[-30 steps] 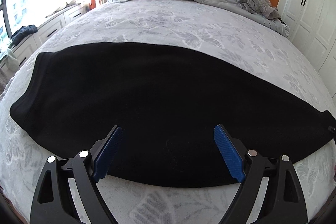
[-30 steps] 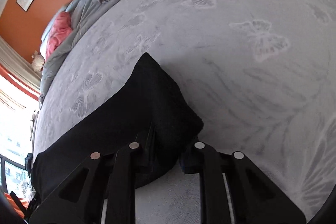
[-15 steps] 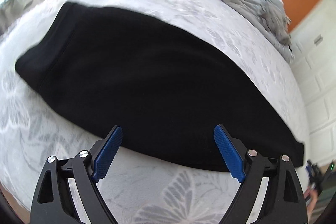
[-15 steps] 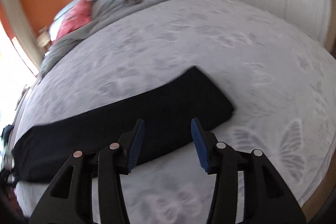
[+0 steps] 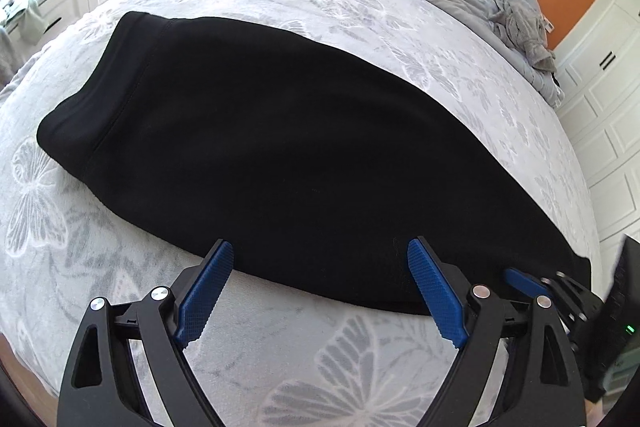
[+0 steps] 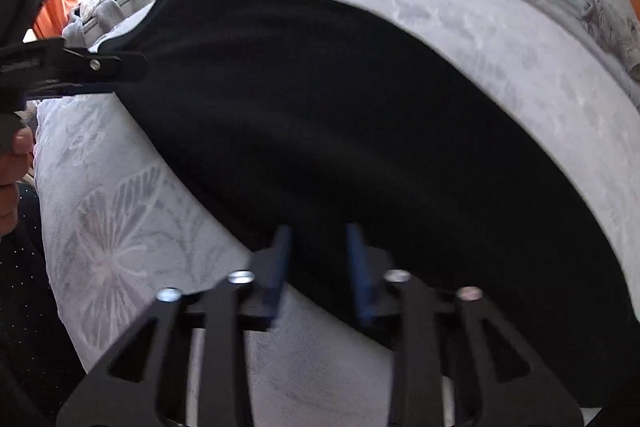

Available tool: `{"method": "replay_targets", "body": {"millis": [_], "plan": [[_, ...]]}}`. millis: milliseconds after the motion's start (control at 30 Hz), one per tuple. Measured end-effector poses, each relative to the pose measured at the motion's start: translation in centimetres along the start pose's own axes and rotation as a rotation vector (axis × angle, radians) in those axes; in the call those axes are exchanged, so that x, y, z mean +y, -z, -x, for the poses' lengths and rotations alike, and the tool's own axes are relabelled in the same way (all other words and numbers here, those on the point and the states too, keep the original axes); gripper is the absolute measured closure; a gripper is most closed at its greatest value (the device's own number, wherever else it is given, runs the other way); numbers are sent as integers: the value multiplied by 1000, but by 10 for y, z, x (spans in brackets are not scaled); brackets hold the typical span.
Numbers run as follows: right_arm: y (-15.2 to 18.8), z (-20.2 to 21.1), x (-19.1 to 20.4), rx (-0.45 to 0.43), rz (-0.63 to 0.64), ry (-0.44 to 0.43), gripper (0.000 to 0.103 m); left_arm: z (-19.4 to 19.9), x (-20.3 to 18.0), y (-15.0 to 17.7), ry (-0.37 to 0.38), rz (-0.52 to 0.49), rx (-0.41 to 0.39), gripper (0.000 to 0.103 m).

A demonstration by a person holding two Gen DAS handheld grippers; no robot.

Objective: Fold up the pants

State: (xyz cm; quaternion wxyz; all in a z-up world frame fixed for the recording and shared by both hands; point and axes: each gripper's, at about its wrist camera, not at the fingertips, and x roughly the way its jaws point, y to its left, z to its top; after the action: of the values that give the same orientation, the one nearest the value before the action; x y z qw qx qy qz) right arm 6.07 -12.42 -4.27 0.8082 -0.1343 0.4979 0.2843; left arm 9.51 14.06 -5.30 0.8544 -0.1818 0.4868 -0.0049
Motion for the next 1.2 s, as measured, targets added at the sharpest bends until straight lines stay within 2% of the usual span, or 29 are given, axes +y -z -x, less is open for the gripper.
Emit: {"method": "replay_targets", "body": {"millis": [67, 167, 200, 267, 333, 400, 500, 567, 633, 667, 800, 867, 933, 1000, 1067, 1200], "plan": [[5, 5, 2, -3, -6, -24, 94, -1, -2, 0, 1, -11, 10, 17], [15, 10, 7, 5, 0, -28, 94, -8, -10, -3, 6, -24, 25, 17], [15, 17, 0, -6, -36, -43, 95, -11, -13, -4, 6, -33, 29, 17], [16, 41, -21, -47, -118, -18, 93, -18, -23, -6, -13, -61, 41, 17], [29, 85, -57, -134, -205, 31, 80, -19, -30, -1, -31, -103, 49, 17], [61, 131, -108, -217, -352, 121, 39, -18, -36, 5, -66, -153, 31, 17], [145, 183, -198, -294, -665, 306, 36, -16, -44, 8, -99, -194, -18, 17], [209, 199, -254, -324, -907, 373, 35, -16, -48, 11, -95, -197, -40, 17], [255, 201, -291, -323, -1061, 400, 35, -18, -51, 12, -94, -201, -54, 16], [269, 200, -304, -337, -1106, 386, 35, -21, -55, 13, -92, -203, -56, 16], [295, 184, -334, -403, -1231, 279, 35, -27, -65, 15, -94, -222, -45, 16], [293, 172, -345, -405, -1275, 254, 36, -26, -66, 19, -102, -240, -41, 16], [288, 167, -345, -437, -1303, 261, 50, -27, -68, 19, -108, -249, -41, 16], [285, 167, -347, -462, -1346, 220, 83, -27, -67, 19, -101, -243, -38, 16], [269, 171, -349, -509, -1356, 217, 86, -26, -65, 19, -87, -233, -32, 16], [210, 209, -319, -618, -1212, 250, 88, -19, -59, 19, -58, -214, -35, 16]]}}
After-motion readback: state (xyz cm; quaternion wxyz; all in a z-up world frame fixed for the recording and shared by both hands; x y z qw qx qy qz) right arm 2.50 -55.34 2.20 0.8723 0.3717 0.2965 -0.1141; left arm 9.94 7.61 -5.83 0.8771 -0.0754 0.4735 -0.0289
